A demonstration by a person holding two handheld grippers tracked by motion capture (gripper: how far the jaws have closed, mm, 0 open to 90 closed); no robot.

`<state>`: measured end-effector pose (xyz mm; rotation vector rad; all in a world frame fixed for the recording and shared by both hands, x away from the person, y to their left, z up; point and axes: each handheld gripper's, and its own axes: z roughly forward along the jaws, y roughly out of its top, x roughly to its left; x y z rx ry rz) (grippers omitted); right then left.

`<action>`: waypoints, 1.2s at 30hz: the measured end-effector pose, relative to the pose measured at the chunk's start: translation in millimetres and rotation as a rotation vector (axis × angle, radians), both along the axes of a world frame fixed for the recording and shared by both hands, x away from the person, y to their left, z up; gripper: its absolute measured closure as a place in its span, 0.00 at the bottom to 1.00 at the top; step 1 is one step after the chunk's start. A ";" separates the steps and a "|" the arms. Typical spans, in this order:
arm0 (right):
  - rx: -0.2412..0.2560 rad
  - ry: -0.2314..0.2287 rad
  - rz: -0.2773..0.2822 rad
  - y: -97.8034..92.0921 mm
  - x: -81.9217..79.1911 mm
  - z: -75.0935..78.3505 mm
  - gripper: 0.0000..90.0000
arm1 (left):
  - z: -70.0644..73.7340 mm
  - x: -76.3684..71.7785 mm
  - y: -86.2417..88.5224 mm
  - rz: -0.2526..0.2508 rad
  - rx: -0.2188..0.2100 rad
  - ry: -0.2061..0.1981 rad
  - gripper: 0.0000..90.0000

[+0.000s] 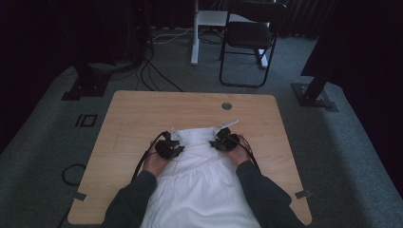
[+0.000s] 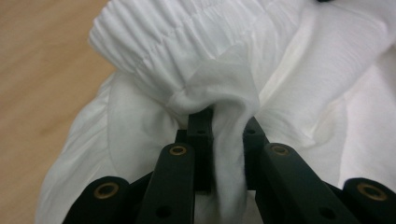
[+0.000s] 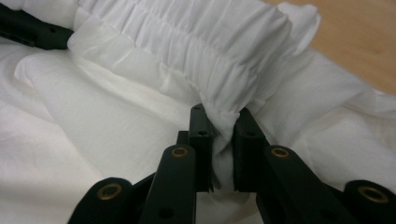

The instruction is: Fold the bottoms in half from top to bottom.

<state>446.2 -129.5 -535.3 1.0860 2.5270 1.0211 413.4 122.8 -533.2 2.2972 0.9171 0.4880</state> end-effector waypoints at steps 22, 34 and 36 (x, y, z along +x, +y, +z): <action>-0.030 -0.065 -0.243 -7.9 77.4 27.3 0.90 | 39.5 94.3 -36.2 0.132 0.038 0.005 0.91; 0.157 -0.340 -0.112 -35.7 30.8 138.5 0.92 | 150.5 33.6 -7.8 0.028 -0.227 -0.258 0.93; 0.186 -0.387 -0.089 -40.8 15.1 160.7 0.92 | 163.0 18.5 -6.4 0.000 -0.253 -0.286 0.93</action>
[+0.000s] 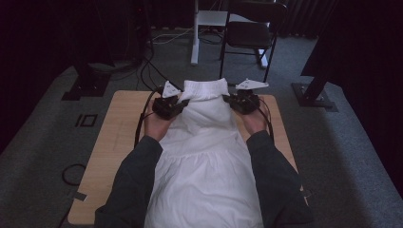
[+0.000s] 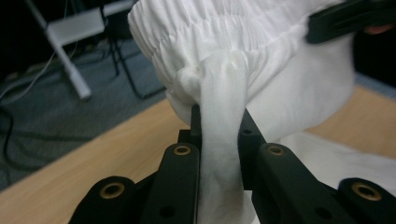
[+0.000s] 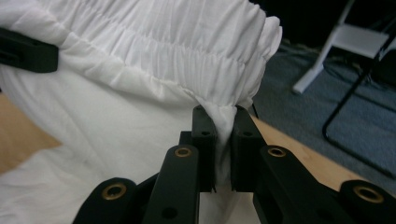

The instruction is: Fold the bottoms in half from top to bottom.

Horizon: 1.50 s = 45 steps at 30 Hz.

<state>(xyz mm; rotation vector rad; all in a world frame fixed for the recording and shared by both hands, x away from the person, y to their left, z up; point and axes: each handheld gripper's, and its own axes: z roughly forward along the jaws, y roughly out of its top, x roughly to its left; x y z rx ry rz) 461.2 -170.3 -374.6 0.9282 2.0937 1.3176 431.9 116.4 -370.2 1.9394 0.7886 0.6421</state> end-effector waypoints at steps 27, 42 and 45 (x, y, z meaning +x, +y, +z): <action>-0.160 0.248 0.202 3.0 -118.7 -145.8 0.90 | -159.7 -131.7 6.5 -0.154 0.126 0.363 0.90; -0.173 0.333 0.184 25.4 -103.2 -170.4 0.88 | -164.0 -52.6 13.1 -0.072 0.316 0.335 0.90; -0.174 0.350 0.165 31.8 -88.0 -174.8 0.88 | -162.0 -29.7 9.6 -0.043 0.340 0.330 0.90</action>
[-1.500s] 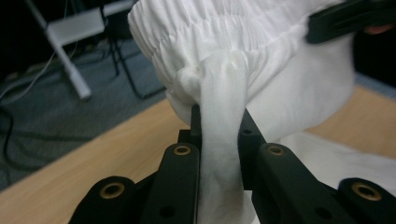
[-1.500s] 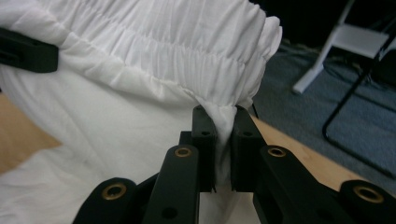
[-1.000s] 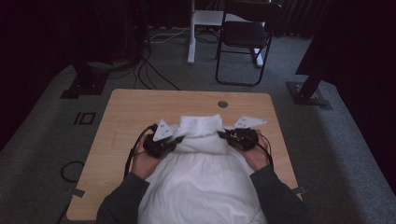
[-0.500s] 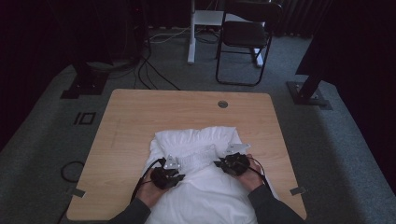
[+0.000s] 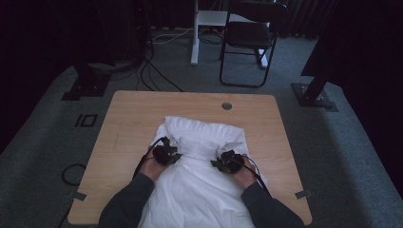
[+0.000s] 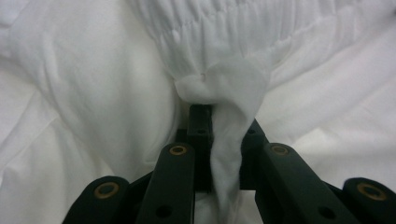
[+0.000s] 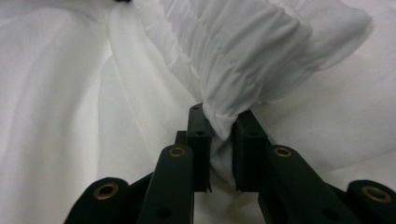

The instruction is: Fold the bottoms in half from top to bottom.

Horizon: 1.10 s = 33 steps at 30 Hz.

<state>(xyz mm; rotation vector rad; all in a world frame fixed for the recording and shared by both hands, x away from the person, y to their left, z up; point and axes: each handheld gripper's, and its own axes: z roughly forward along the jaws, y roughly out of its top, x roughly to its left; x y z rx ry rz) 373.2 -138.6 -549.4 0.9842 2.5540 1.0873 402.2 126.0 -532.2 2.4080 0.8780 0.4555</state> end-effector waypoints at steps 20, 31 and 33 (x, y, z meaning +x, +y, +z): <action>-0.055 -0.058 -0.193 -8.5 95.0 18.8 0.92 | 16.6 58.1 -19.6 0.056 -0.050 -0.077 0.94; 0.089 -0.349 -0.162 -35.6 49.2 115.6 0.92 | 112.6 0.6 -6.5 -0.040 -0.278 -0.249 0.94; 0.089 -0.368 -0.148 -37.6 37.9 122.8 0.92 | 117.0 -12.9 -5.7 -0.061 -0.276 -0.262 0.94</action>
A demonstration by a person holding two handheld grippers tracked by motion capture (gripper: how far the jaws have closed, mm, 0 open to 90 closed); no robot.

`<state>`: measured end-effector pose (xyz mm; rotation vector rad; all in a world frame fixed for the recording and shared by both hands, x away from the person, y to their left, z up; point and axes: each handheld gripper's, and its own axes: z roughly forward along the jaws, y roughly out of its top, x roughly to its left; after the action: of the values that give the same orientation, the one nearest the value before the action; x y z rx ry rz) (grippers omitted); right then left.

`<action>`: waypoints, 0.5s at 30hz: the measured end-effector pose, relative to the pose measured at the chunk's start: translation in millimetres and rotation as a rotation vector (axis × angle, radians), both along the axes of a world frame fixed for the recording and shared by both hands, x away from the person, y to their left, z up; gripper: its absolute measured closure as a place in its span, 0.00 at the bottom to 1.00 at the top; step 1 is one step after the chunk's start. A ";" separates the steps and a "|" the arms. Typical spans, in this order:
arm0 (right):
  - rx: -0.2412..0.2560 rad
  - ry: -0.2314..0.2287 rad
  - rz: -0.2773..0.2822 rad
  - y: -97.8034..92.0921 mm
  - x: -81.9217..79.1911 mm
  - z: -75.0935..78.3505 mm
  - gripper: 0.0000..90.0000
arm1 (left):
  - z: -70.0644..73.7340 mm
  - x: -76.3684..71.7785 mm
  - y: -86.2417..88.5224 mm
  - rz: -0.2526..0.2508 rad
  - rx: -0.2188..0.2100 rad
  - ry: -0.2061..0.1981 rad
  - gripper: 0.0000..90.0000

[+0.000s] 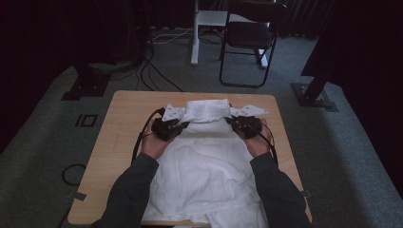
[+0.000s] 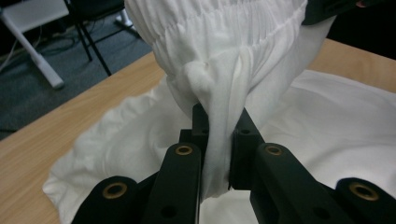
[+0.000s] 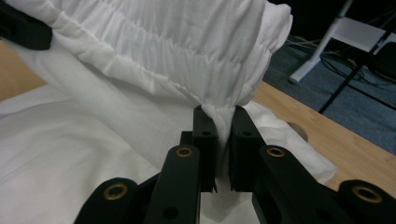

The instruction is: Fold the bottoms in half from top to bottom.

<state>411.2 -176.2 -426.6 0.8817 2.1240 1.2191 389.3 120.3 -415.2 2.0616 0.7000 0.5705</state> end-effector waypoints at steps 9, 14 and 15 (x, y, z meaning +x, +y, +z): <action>-0.044 0.154 0.079 -2.0 -44.2 -57.7 0.92 | -69.1 -33.9 0.7 -0.041 0.075 0.149 0.93; -0.105 0.284 0.101 4.4 -53.1 -107.7 0.91 | -124.3 -33.6 -1.4 -0.024 0.128 0.297 0.87; -0.115 0.299 0.103 5.1 -53.5 -114.7 0.90 | -127.4 -33.0 -1.1 -0.025 0.118 0.305 0.84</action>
<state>357.6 -171.1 -541.3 0.9625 2.4767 1.0541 356.3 119.2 -542.6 2.2919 0.8311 0.2904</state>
